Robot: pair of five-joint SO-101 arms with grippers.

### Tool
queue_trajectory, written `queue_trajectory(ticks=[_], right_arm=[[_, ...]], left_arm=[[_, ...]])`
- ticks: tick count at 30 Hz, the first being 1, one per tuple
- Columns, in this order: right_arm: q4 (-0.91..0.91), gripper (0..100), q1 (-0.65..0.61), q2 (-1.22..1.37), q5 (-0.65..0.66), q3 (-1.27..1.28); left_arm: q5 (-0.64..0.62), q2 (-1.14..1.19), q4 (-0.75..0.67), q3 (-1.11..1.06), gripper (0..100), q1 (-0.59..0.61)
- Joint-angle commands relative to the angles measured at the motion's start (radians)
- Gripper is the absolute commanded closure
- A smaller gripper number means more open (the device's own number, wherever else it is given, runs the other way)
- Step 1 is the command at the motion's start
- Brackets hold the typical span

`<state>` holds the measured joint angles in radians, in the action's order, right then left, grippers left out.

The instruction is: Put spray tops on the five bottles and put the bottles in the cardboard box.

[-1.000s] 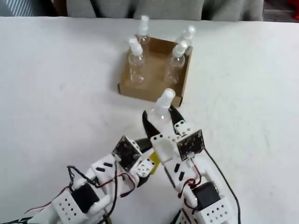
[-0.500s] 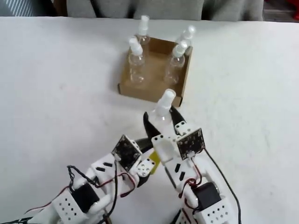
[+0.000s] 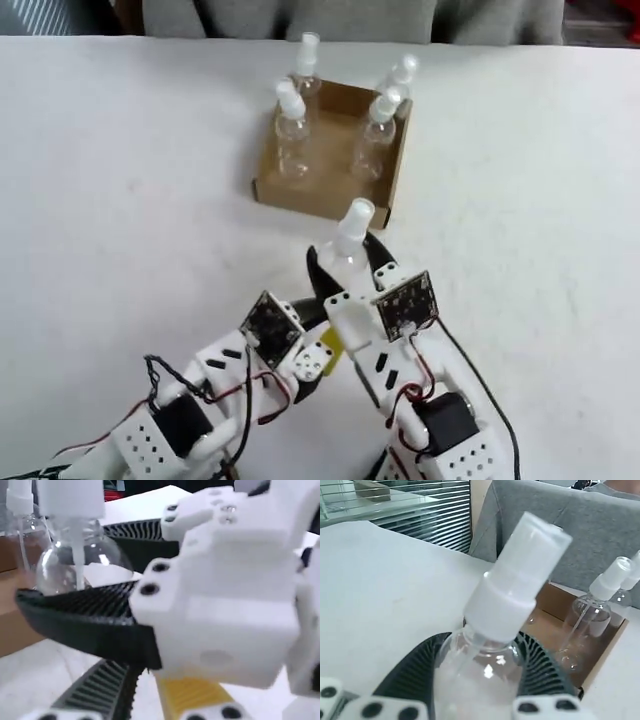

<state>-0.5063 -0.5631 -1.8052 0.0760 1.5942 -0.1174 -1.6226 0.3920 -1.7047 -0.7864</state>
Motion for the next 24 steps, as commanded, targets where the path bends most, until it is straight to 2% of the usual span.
queue_trajectory(ticks=[1,7,17,24], right_arm=[[-0.021,98.2,-0.039,0.007,-0.051,-0.049],[-0.120,98.2,-0.039,0.007,-0.057,-0.107],[-0.117,98.2,-0.030,0.007,-0.049,-0.103],[0.073,98.2,0.054,0.012,-0.048,-0.012]], left_arm=[[-0.011,-0.012,-0.018,0.005,98,0.036],[-0.011,-0.012,-0.017,0.005,98,0.036],[-0.011,-0.018,0.012,0.005,98,0.028],[-0.011,-0.018,0.035,0.005,98,0.028]])
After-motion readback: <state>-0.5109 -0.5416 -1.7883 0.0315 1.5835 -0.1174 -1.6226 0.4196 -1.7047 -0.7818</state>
